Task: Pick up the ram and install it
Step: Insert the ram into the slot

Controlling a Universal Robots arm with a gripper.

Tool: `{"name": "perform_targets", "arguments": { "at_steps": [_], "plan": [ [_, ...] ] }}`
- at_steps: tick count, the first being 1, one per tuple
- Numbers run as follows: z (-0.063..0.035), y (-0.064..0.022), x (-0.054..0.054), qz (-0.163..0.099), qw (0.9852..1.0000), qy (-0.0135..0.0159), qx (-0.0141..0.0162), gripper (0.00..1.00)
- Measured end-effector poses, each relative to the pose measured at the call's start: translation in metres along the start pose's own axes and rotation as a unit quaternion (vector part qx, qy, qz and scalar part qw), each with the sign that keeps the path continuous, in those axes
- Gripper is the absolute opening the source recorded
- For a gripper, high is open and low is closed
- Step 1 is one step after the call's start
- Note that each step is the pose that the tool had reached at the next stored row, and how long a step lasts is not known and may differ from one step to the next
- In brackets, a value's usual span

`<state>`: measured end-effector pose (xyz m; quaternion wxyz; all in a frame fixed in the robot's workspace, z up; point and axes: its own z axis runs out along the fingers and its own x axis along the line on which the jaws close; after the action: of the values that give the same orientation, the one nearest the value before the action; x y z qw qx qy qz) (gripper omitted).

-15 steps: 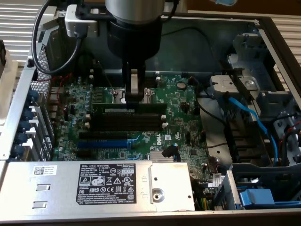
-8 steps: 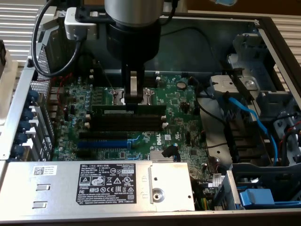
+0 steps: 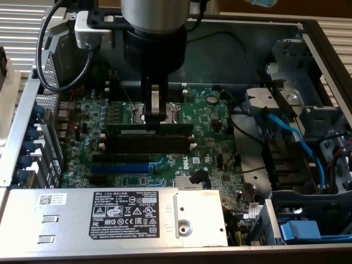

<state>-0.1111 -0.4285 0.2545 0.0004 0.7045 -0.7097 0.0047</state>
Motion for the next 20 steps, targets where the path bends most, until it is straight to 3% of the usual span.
{"name": "perform_targets", "arguments": {
  "at_steps": [20],
  "plan": [
    [0.0067,0.0005,0.0020,-0.008,1.0000,-0.0001,-0.0005,0.12]
  ]
}}
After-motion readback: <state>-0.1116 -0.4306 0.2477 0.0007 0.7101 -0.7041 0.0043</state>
